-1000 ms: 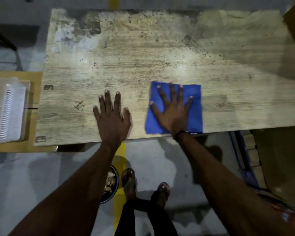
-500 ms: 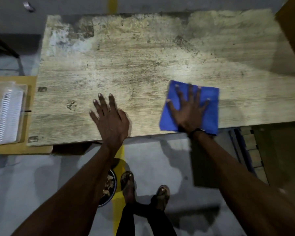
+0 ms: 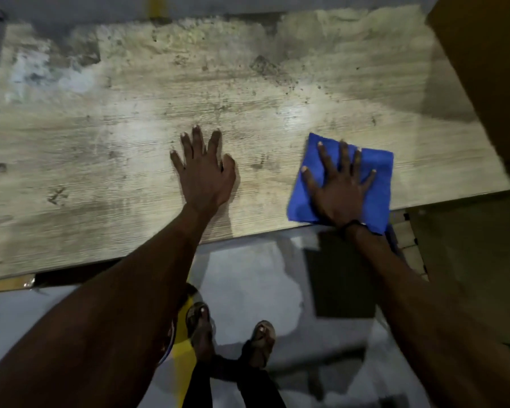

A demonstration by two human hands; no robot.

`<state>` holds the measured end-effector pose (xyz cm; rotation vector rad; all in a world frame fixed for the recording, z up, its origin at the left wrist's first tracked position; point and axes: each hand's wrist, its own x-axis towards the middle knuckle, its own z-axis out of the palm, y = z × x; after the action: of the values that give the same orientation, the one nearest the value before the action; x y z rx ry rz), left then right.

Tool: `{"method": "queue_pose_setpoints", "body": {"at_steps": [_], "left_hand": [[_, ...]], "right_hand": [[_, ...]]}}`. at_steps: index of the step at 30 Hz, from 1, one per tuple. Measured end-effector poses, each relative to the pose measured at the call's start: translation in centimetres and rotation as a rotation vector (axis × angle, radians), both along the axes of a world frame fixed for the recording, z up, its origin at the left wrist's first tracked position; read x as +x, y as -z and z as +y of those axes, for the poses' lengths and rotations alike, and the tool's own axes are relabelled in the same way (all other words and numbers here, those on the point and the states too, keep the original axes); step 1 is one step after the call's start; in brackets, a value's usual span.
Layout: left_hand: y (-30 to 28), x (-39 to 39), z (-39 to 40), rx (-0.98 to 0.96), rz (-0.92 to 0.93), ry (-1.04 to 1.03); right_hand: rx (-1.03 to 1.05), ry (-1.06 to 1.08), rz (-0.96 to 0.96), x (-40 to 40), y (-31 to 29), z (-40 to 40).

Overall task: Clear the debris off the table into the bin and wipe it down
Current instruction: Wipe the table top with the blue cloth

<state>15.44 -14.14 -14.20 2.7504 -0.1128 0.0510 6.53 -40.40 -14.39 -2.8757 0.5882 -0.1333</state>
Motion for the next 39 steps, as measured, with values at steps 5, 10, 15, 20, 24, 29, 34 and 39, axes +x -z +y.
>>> {"method": "queue_pose_setpoints", "body": {"at_steps": [5, 10, 15, 20, 24, 29, 34, 39], "left_hand": [[0.2, -0.3, -0.7, 0.059, -0.037, -0.038], [-0.4, -0.4, -1.1, 0.042, -0.022, -0.052], [-0.6, -0.3, -1.3, 0.056, -0.016, -0.069], [-0.5, -0.2, -1.3, 0.072, -0.014, -0.069], [-0.7, -0.3, -1.3, 0.058, 0.004, -0.068], [-0.6, -0.3, -1.3, 0.054, 0.002, -0.067], [0.1, -0.2, -1.3, 0.085, -0.024, -0.058], [0.3, 1.9, -1.3, 0.060, 0.042, -0.035]], "right_hand": [[-0.088, -0.299, -0.058, -0.8, 0.9, 7.3], [-0.097, -0.258, -0.087, 0.8, 0.7, 0.8], [0.062, 0.061, 0.013, 3.8, -0.4, -3.3], [-0.090, -0.305, -0.063, 4.4, 1.0, 5.2], [-0.060, -0.363, -0.056, 6.4, 0.8, 1.7], [0.069, 0.089, 0.014, 9.8, -0.3, -3.3], [-0.033, -0.261, -0.039, 6.0, 0.4, 6.0], [-0.028, -0.379, -0.078, 5.6, 0.9, 6.0]]}}
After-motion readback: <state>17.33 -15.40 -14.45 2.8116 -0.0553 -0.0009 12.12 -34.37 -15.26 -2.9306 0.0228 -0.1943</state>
